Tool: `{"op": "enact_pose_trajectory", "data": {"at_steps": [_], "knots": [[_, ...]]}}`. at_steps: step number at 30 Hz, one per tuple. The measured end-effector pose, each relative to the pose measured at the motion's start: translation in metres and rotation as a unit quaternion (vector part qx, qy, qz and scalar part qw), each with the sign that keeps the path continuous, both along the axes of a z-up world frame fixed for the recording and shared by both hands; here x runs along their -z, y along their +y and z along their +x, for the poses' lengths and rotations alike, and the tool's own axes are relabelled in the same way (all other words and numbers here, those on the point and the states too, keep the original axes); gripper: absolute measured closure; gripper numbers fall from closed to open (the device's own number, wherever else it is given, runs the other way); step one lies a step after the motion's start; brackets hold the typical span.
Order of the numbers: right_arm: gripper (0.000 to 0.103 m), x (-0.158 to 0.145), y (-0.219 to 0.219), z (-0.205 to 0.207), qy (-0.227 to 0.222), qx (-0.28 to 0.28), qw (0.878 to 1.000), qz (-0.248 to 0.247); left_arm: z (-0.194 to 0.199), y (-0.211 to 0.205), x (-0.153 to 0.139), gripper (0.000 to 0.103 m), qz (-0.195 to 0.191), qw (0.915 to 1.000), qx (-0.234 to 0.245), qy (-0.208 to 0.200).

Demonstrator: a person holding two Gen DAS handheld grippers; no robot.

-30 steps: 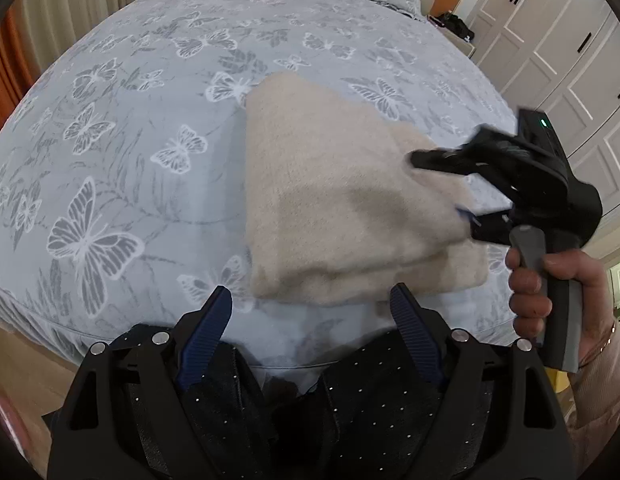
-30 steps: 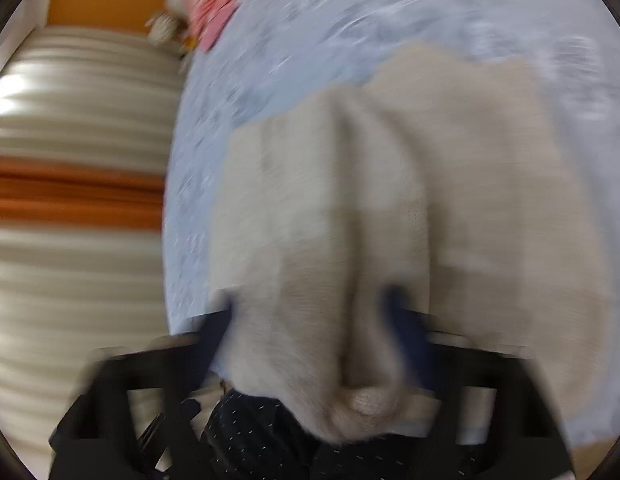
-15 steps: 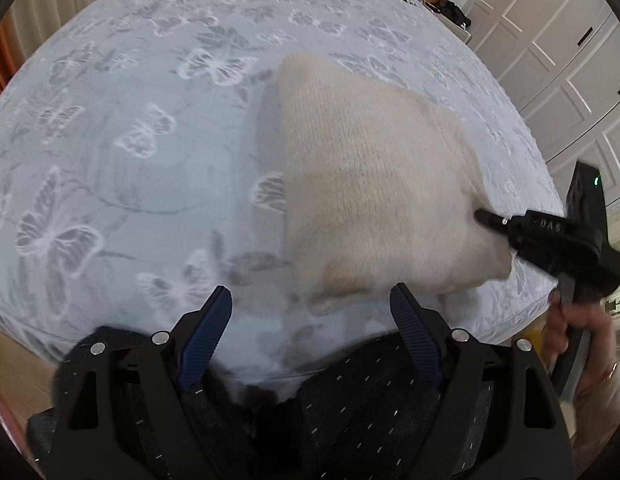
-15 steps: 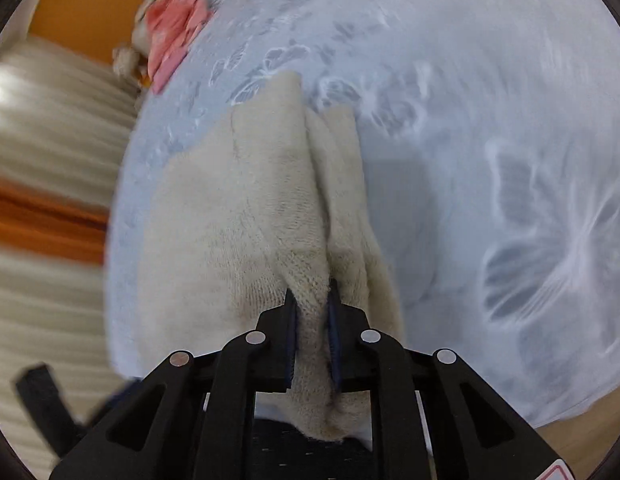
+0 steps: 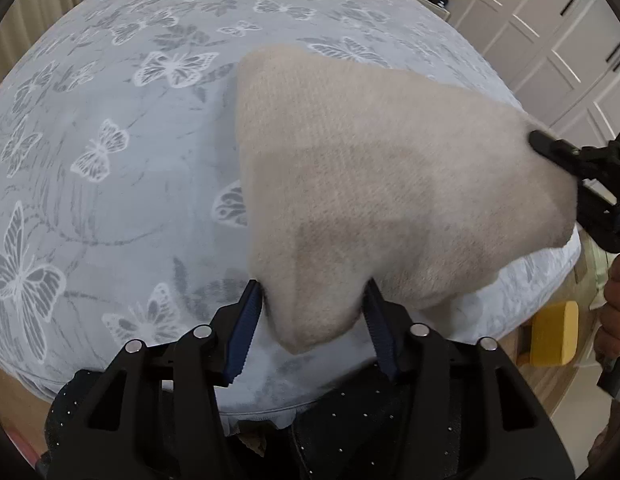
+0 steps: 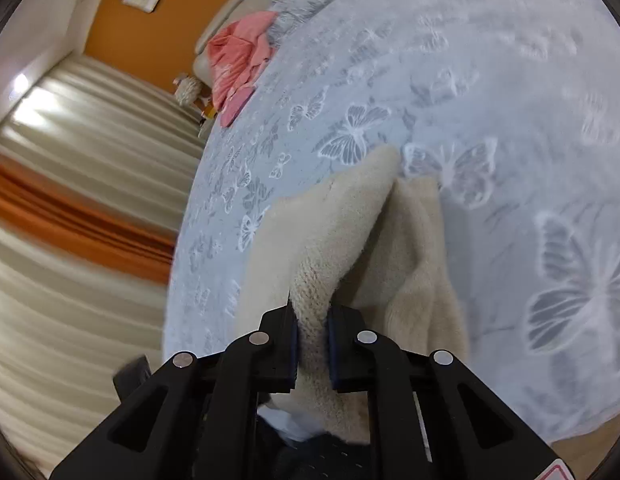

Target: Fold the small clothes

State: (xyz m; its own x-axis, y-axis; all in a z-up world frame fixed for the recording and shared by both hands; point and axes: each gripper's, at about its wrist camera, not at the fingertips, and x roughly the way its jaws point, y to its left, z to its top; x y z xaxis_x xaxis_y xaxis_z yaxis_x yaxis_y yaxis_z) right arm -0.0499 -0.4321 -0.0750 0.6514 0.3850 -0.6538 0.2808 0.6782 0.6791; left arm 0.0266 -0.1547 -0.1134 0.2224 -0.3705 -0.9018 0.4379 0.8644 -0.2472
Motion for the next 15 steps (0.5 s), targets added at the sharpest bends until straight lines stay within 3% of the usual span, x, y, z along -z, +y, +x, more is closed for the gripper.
{"op": "enact_pose_trajectory", "data": {"at_steps": [2,3,4,7,9,12,15], "knots": [[0.091,0.040,0.003,0.007,0.083,-0.021,0.995,-0.057,0.000,-0.004,0.007,0.048,0.016,0.9999,0.003,0.004],[0.089,0.066,0.006,0.010,0.131,-0.032,0.989,-0.069,0.001,-0.005,0.012,0.046,0.023,0.9997,0.002,0.012],[0.088,0.077,0.004,0.009,0.143,-0.030,0.988,-0.056,0.001,-0.006,0.015,0.045,0.026,0.9995,0.000,0.020],[0.076,0.054,-0.005,-0.001,0.097,0.015,0.995,-0.021,-0.003,-0.003,0.009,0.042,0.017,0.9996,-0.009,0.023],[0.073,0.029,-0.010,-0.004,0.068,0.045,0.996,-0.041,-0.006,0.003,-0.006,0.037,0.007,0.9998,-0.012,0.012],[0.074,-0.001,-0.005,0.001,0.026,0.029,0.997,-0.067,-0.007,0.008,-0.023,0.034,-0.004,0.9999,-0.016,-0.002],[0.076,0.003,0.009,0.021,0.019,-0.016,0.998,-0.061,-0.004,0.011,-0.035,0.031,-0.010,0.9993,-0.033,-0.015]]}}
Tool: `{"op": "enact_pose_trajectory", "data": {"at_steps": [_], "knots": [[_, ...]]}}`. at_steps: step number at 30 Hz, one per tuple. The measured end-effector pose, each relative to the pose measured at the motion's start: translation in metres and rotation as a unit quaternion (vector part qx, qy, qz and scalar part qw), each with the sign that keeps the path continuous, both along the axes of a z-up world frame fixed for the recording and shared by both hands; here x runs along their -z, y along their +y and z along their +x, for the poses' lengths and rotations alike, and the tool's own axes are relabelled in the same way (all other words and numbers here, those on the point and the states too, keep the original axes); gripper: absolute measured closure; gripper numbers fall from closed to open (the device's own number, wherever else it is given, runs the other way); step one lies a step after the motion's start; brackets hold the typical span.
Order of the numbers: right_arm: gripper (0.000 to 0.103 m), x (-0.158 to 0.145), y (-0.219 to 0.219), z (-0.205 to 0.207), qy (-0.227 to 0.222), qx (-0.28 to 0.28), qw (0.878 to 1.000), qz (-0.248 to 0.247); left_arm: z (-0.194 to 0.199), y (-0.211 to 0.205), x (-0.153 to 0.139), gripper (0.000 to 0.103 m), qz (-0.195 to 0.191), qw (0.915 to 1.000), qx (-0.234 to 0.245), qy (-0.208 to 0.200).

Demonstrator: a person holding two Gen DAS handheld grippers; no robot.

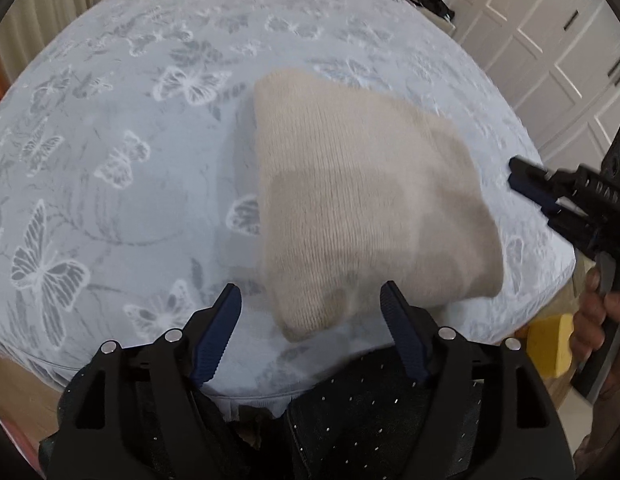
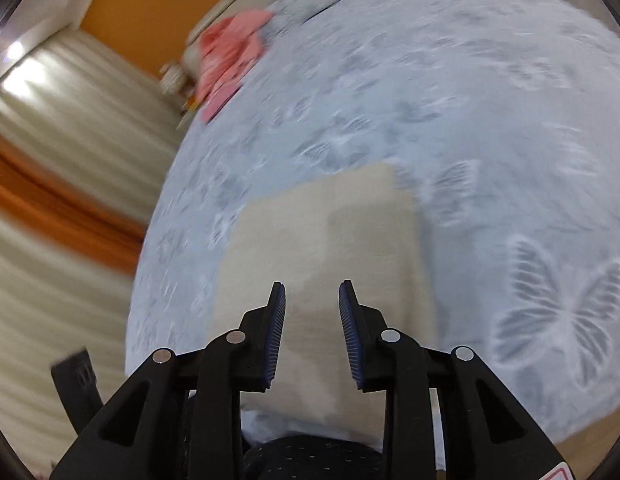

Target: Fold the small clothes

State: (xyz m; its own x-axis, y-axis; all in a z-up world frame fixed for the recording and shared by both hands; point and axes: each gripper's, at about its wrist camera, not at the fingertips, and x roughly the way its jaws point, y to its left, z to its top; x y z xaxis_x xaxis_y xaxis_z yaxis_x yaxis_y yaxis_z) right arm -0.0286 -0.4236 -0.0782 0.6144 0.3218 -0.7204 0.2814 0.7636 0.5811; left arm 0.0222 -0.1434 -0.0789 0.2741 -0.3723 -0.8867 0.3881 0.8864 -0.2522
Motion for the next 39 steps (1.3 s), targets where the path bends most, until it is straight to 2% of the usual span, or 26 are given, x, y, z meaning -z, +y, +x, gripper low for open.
{"op": "enact_pose_trajectory", "data": {"at_steps": [1,3,5,7,9,10,12,16,18,20,21,22,23,24,26,27,29,30,32,34,36,37,38,39], "knots": [[0.076,0.018,0.009,0.011,0.030,-0.024,0.999,-0.015,0.002,0.000,-0.001,0.030,-0.003,1.0000,-0.005,0.000],[0.095,0.066,0.019,0.033,0.120,-0.057,0.988,-0.074,0.008,-0.001,0.002,0.030,0.005,0.9999,-0.015,0.001],[0.094,0.057,0.015,0.035,0.112,-0.041,0.991,-0.062,0.013,0.000,0.001,0.030,0.010,0.9996,-0.025,0.001],[0.081,0.031,0.008,0.029,0.079,-0.011,0.996,-0.050,0.021,0.006,-0.008,0.029,-0.012,0.9993,-0.036,-0.002],[0.027,0.018,-0.002,0.020,0.060,0.020,0.997,-0.054,0.030,0.014,-0.012,0.022,-0.041,0.9977,-0.054,0.008],[0.021,0.016,-0.008,0.014,0.059,0.035,0.996,-0.059,0.038,0.019,-0.010,0.019,-0.067,0.9948,-0.072,0.026],[0.020,0.024,-0.018,0.007,0.075,0.045,0.994,-0.058,0.054,0.021,0.004,0.017,-0.094,0.9882,-0.097,0.072],[0.020,0.065,-0.025,0.009,0.134,0.046,0.990,0.030,0.075,0.008,0.041,0.016,-0.098,0.9786,-0.118,0.137],[0.020,0.083,-0.020,0.011,0.154,0.046,0.986,0.053,0.079,0.000,0.056,0.015,-0.096,0.9769,-0.119,0.149],[0.020,0.104,-0.014,0.014,0.154,0.046,0.983,0.089,0.082,-0.007,0.066,0.013,-0.089,0.9784,-0.110,0.151],[0.021,0.110,-0.012,0.016,0.150,0.052,0.982,0.103,0.083,-0.009,0.067,0.016,-0.083,0.9801,-0.104,0.147],[0.027,0.115,-0.013,0.016,0.139,0.065,0.980,0.124,0.083,-0.013,0.065,0.033,-0.077,0.9835,-0.089,0.138],[0.049,0.119,-0.012,0.018,0.126,0.068,0.979,0.148,0.083,-0.018,0.060,0.041,-0.077,0.9864,-0.066,0.129],[0.057,0.116,-0.010,0.021,0.124,0.070,0.978,0.152,0.081,-0.020,0.053,0.047,-0.066,0.9894,-0.054,0.117],[0.065,0.101,-0.001,0.025,0.116,0.050,0.984,0.129,0.080,-0.016,0.040,0.068,-0.076,0.9897,-0.044,0.112],[0.067,0.086,0.006,0.029,0.104,0.037,0.987,0.118,0.081,-0.011,0.033,0.072,-0.083,0.9895,-0.045,0.109],[0.068,0.056,0.017,0.029,0.074,0.015,0.991,0.107,0.082,0.011,0.008,0.096,-0.100,0.9894,-0.054,0.090],[0.068,0.041,0.025,0.028,0.057,0.000,0.994,0.097,0.083,0.023,-0.001,0.101,-0.106,0.9890,-0.060,0.084],[0.067,0.030,0.038,0.028,0.050,-0.027,0.996,0.069,0.083,0.046,-0.016,0.103,-0.109,0.9888,-0.070,0.073],[0.058,0.048,0.050,0.030,0.087,-0.037,0.996,-0.003,0.082,0.055,-0.009,0.103,-0.064,0.9939,-0.059,0.068],[0.043,0.092,0.045,0.026,0.156,-0.013,0.986,-0.064,0.079,0.057,0.014,0.100,0.000,0.9956,-0.069,0.064],[0.042,0.096,0.036,0.020,0.155,0.014,0.987,-0.048,0.077,0.060,0.021,0.101,0.017,0.9943,-0.080,0.068],[0.044,0.091,0.027,0.011,0.140,0.050,0.989,-0.016,0.074,0.063,0.025,0.100,0.007,0.9928,-0.088,0.081],[0.047,0.083,0.022,0.007,0.130,0.068,0.989,-0.012,0.069,0.064,0.023,0.098,-0.023,0.9917,-0.091,0.088]]}}
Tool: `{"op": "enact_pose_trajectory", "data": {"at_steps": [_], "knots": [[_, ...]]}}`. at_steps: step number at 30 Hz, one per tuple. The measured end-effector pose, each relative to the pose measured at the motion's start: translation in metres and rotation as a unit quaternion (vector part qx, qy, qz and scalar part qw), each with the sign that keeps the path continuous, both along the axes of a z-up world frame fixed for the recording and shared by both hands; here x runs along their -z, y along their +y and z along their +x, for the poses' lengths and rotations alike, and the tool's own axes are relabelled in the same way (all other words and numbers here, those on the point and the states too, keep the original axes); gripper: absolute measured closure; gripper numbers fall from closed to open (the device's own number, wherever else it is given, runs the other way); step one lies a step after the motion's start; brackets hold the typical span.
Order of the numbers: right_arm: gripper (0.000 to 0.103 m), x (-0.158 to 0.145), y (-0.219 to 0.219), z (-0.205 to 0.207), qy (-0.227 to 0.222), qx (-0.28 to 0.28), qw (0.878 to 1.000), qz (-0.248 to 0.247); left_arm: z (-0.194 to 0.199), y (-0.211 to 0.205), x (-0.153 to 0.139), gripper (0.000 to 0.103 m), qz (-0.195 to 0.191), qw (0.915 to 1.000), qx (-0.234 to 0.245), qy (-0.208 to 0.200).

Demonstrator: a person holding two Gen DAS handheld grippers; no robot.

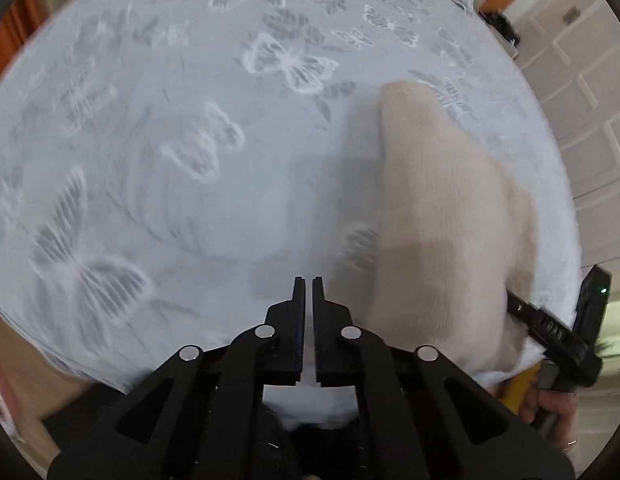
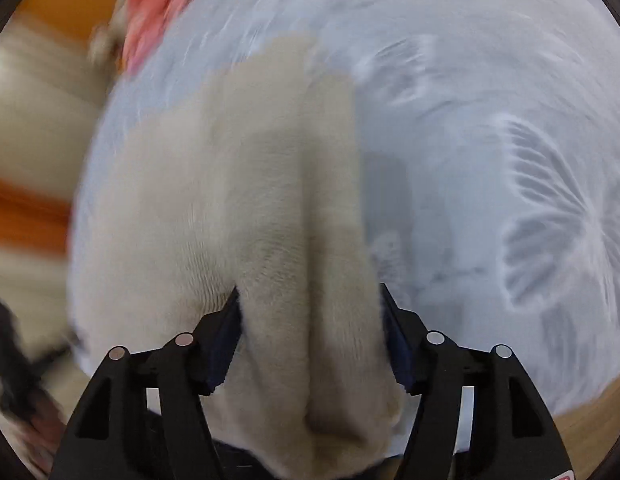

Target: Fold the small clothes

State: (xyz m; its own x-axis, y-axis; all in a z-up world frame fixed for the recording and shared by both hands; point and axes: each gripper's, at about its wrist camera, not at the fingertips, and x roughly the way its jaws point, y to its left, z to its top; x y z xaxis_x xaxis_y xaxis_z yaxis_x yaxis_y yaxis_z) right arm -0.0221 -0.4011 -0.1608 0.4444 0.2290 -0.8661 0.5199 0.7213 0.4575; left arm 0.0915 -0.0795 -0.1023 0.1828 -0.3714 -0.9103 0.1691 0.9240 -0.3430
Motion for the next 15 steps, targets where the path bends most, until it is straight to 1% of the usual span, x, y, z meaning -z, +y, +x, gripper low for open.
{"op": "enact_pose_trajectory", "data": {"at_steps": [1,2,3,4,5,6,7,9,10,11,12,13,14,15], "knots": [[0.047,-0.018,0.001,-0.004,-0.011,0.008,0.999,-0.029,-0.003,0.002,-0.003,0.087,-0.012,0.9999,-0.003,-0.003],[0.047,-0.028,0.004,-0.002,-0.013,0.004,0.999,-0.051,-0.008,0.000,-0.007,0.065,-0.011,0.9999,-0.004,-0.010],[0.047,-0.042,0.008,0.000,-0.018,-0.008,0.997,-0.079,-0.012,-0.005,-0.010,0.057,-0.005,0.9998,-0.001,-0.018],[0.047,-0.055,0.014,0.005,-0.027,-0.025,0.994,-0.099,-0.015,-0.007,-0.013,0.055,-0.004,0.9996,0.005,-0.026],[0.047,-0.064,0.018,0.007,-0.037,-0.036,0.993,-0.102,-0.019,-0.013,-0.015,0.055,0.002,0.9993,0.015,-0.034],[0.047,-0.070,0.021,0.010,-0.048,-0.049,0.993,-0.095,-0.024,-0.022,-0.016,0.054,0.015,0.9984,0.032,-0.044],[0.046,-0.072,0.021,0.022,-0.049,-0.059,0.993,-0.086,-0.028,-0.029,-0.016,0.054,0.026,0.9974,0.043,-0.052],[0.046,-0.060,0.025,0.036,-0.028,-0.071,0.995,-0.068,-0.036,-0.037,-0.017,0.053,0.042,0.9951,0.059,-0.068],[0.046,-0.057,0.018,0.024,-0.020,-0.070,0.995,-0.068,-0.038,-0.040,-0.018,0.050,0.048,0.9940,0.064,-0.074],[0.045,-0.048,0.017,0.024,-0.009,-0.066,0.996,-0.064,-0.039,-0.043,-0.020,0.046,0.055,0.9926,0.069,-0.083],[0.045,-0.041,0.015,0.010,-0.001,-0.062,0.996,-0.057,-0.042,-0.047,-0.022,0.044,0.065,0.9903,0.077,-0.096],[0.044,-0.032,0.012,0.009,0.006,-0.057,0.997,-0.046,-0.043,-0.047,-0.023,0.044,0.070,0.9890,0.082,-0.101],[0.052,-0.030,0.013,0.008,0.003,-0.057,0.997,-0.045,-0.045,-0.050,-0.023,0.044,0.074,0.9877,0.088,-0.106],[0.089,-0.032,0.017,0.011,0.001,-0.067,0.996,-0.060,-0.045,-0.052,-0.023,0.044,0.076,0.9871,0.091,-0.108]]}}
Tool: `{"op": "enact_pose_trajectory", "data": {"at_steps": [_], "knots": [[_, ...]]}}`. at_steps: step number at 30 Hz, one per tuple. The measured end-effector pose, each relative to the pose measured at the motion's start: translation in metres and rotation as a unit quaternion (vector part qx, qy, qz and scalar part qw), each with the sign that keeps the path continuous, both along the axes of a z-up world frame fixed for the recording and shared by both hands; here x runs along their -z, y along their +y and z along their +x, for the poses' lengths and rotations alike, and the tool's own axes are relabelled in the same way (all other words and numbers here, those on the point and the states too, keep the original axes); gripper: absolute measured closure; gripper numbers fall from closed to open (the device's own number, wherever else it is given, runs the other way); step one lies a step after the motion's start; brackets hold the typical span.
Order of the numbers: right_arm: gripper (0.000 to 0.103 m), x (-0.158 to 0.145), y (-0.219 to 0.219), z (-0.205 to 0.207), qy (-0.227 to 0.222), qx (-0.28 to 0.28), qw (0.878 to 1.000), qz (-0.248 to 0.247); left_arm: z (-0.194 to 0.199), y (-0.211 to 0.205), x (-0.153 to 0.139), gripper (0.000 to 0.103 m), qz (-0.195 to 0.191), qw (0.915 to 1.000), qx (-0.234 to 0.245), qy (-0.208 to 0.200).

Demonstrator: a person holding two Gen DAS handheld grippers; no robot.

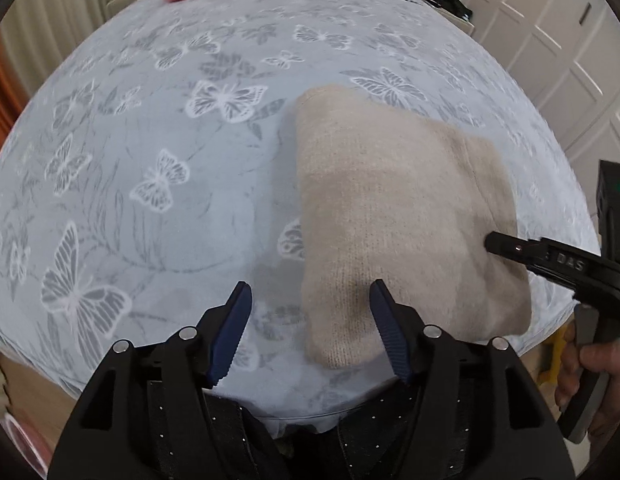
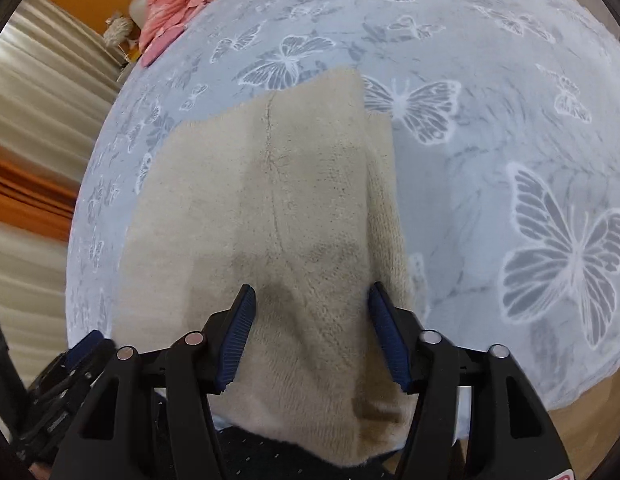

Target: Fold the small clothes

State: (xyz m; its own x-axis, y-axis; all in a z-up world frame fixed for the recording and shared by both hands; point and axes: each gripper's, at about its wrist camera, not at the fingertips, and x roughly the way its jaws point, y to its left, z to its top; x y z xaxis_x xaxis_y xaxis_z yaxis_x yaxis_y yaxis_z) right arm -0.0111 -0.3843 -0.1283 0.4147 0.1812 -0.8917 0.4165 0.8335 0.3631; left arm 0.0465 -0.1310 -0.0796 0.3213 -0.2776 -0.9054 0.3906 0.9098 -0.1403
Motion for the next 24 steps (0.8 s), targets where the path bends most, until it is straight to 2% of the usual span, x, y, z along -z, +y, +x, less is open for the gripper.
{"op": "enact_pose_trajectory", "data": {"at_steps": [1,3,5,7,9,10,11,13,16,17,18,20,22,24], "knots": [[0.090,-0.004,0.003,-0.001,0.003,-0.013,1.000,-0.005,0.000,-0.001,0.001,0.044,0.003,1.0000,0.001,0.000],[0.092,-0.021,0.002,0.002,-0.022,-0.018,1.000,-0.005,0.001,-0.002,0.002,0.043,0.003,1.0000,-0.001,0.004],[0.092,-0.045,0.001,0.005,-0.045,-0.029,0.998,-0.034,0.001,-0.002,0.002,0.043,0.001,1.0000,-0.002,0.004],[0.092,-0.053,-0.005,0.009,-0.058,-0.031,0.997,-0.044,0.001,-0.003,0.001,0.040,0.002,1.0000,-0.001,-0.001],[0.091,-0.033,-0.009,0.016,-0.028,-0.037,0.998,-0.053,-0.001,-0.005,0.001,0.040,0.003,1.0000,0.001,-0.003],[0.090,-0.006,-0.007,0.020,0.016,-0.052,0.997,-0.063,-0.001,-0.007,0.002,0.040,0.006,1.0000,0.002,-0.003],[0.087,0.016,-0.006,0.021,0.037,-0.057,0.996,-0.062,-0.001,-0.009,0.004,0.039,0.006,1.0000,0.002,-0.001],[0.086,0.015,-0.011,0.017,0.014,-0.037,0.998,-0.045,-0.003,-0.011,0.005,0.039,0.007,1.0000,0.002,0.002],[0.073,-0.002,-0.019,0.013,-0.002,-0.009,1.000,-0.013,-0.002,-0.011,0.004,0.037,0.012,0.9999,0.000,0.001],[0.062,-0.007,-0.021,0.010,-0.006,0.000,1.000,-0.006,-0.001,-0.010,0.004,0.036,0.009,0.9999,-0.004,0.003],[0.047,-0.010,-0.024,0.009,-0.009,0.008,1.000,-0.001,0.002,-0.008,0.002,0.034,-0.003,0.9999,-0.009,0.008],[0.032,-0.015,-0.031,0.004,-0.024,0.020,0.999,0.006,0.012,0.000,-0.003,0.019,-0.062,0.9971,-0.033,0.029],[0.027,-0.010,-0.037,0.002,-0.022,0.029,0.999,0.010,0.028,0.008,-0.004,0.015,-0.121,0.9881,-0.075,0.058],[0.026,0.008,-0.045,0.004,-0.005,0.042,0.998,0.038,0.046,0.011,0.007,0.012,-0.161,0.9764,-0.107,0.096]]}}
